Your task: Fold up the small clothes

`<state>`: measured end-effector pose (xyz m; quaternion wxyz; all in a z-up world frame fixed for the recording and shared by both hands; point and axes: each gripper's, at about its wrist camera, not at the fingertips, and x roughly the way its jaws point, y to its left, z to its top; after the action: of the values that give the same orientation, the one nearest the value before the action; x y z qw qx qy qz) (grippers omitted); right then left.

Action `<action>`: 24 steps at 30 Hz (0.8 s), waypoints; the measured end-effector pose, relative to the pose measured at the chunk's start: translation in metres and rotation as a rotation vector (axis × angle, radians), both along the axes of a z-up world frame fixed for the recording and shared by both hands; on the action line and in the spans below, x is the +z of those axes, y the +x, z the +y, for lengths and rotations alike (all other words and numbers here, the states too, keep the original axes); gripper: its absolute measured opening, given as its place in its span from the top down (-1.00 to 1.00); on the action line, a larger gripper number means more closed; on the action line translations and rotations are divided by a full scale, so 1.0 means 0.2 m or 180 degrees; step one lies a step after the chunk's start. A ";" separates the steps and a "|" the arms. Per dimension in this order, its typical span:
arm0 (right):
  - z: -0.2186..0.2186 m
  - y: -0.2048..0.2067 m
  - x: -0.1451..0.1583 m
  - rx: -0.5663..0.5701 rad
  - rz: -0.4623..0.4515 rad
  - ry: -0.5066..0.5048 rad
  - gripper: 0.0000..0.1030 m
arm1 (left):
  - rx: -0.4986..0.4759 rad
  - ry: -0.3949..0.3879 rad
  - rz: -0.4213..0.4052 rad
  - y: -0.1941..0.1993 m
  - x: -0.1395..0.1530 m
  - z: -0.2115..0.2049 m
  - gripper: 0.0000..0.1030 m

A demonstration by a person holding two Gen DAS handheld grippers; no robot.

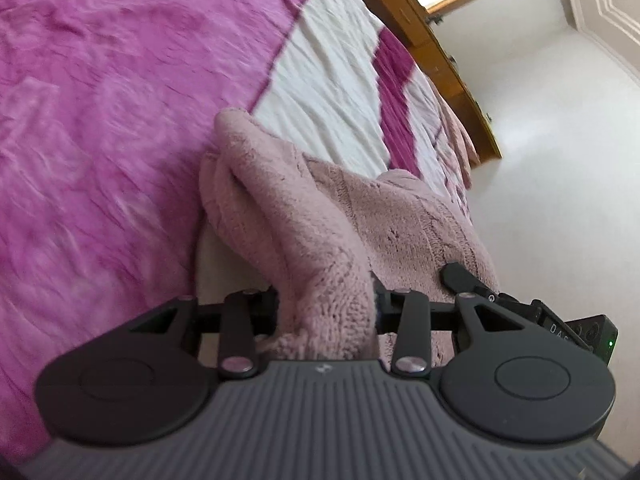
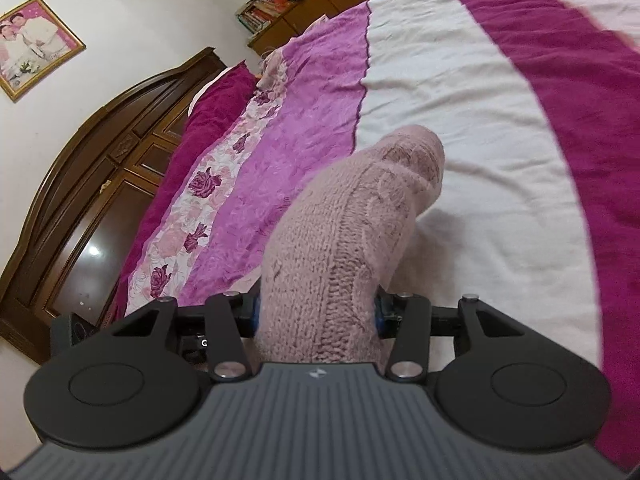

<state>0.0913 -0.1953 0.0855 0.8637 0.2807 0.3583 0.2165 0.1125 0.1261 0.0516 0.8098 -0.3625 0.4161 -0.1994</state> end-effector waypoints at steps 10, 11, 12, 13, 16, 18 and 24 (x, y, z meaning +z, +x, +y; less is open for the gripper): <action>-0.30 -0.30 -0.11 -0.0184 0.0139 0.0001 -0.01 | -0.0456 0.0526 -0.0029 -0.14 -0.03 -0.34 0.20; -0.32 -0.33 -0.13 -0.0196 0.0161 0.0012 -0.01 | -0.0461 0.0575 -0.0030 -0.15 -0.03 -0.35 0.20; -0.34 -0.35 -0.16 -0.0215 0.0184 0.0034 -0.01 | -0.0466 0.0635 -0.0035 -0.16 -0.04 -0.36 0.20; -0.35 -0.37 -0.20 -0.0234 0.0211 0.0062 -0.01 | -0.0472 0.0704 -0.0034 -0.17 -0.05 -0.37 0.20; -0.35 -0.41 -0.30 -0.0294 0.0249 0.0039 -0.02 | -0.0486 0.0843 0.0072 -0.17 -0.09 -0.38 0.19; -0.34 -0.41 -0.36 -0.0319 0.0246 -0.0087 -0.04 | -0.0491 0.0918 0.0107 -0.16 -0.13 -0.38 0.15; -0.36 -0.42 -0.45 -0.0349 0.0368 0.0007 -0.16 | -0.0487 0.1022 0.0072 -0.21 -0.13 -0.37 0.03</action>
<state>0.0075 -0.2675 -0.0038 0.8518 0.3129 0.3913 0.1527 0.0698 0.0527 0.0265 0.8349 -0.1981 0.4780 -0.1873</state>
